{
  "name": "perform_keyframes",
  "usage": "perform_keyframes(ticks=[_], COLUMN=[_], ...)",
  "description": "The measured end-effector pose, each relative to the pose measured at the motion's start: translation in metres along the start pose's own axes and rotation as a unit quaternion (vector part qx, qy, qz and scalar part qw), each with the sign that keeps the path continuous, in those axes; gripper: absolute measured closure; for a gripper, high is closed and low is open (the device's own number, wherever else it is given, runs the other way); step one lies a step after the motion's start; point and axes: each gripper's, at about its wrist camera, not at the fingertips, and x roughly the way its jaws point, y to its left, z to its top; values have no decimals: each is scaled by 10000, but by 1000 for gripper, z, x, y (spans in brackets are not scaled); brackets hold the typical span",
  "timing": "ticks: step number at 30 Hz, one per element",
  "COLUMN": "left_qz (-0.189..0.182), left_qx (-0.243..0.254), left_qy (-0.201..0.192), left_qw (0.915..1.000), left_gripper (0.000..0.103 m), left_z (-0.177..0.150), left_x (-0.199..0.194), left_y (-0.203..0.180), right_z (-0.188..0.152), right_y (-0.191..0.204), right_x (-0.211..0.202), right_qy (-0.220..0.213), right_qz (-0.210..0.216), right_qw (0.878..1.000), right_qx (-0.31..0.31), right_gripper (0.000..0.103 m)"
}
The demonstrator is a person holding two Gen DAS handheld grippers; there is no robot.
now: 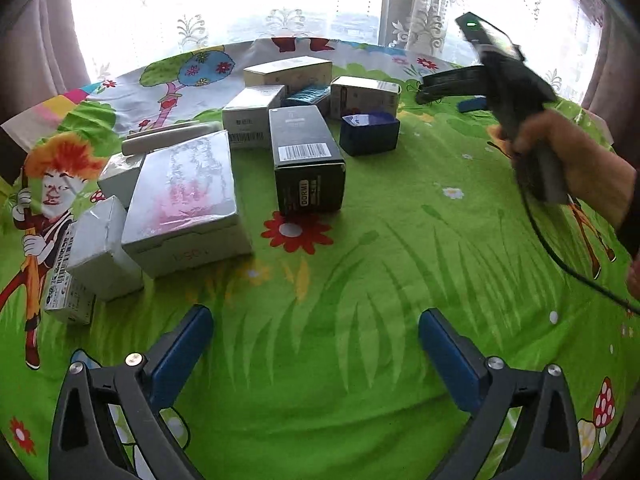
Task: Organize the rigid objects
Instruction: 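Grasp the black binder clip with right tool while left tool grasps black barcode box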
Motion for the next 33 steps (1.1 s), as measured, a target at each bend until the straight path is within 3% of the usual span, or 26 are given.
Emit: perform_keyframes(ticks=[4,5,6,10,14,21,24,29,30,32,33], left_qz=[3,2,1,2,4,99,141,292,326,410,377], left_qx=[-8,-8,-9,-8,-11,-46,-107,-295,-381,-467,-427], left_qy=[0,1,0,1,3,39,54,66,55,-59,-110], left_qw=[10000,10000,10000,10000,10000,9999,9998,9991,9987,9980,9983], left_gripper=[0,0,0,0,0,0,0,0,2,26,52], left_z=[1,1,0,0,1,13,31,77,83,90,90], left_x=[0,0,0,0,-1,6,19,54,58,59,56], left_y=[0,0,1,1,1,-6,-12,-4,0,6,6], right_z=[10,10,9,-17,-81,-166,-175,-170,-168,-169,-169], right_y=[18,22,23,23,19,32,36,33,33,33,33], right_x=[13,12,8,-21,-75,-135,-140,-133,-132,-132,-132], right_qy=[14,-5,-39,85,-10,-134,-161,-152,-149,-149,-150], right_qz=[-84,22,77,379,713,719,518,542,547,541,540], right_qw=[9989,9985,9981,9961,9941,9933,9940,9941,9941,9941,9941], right_qx=[-458,-542,-608,-796,-821,-891,-950,-926,-924,-931,-932], right_gripper=[26,44,73,74,74,73,73,72,72,72,72])
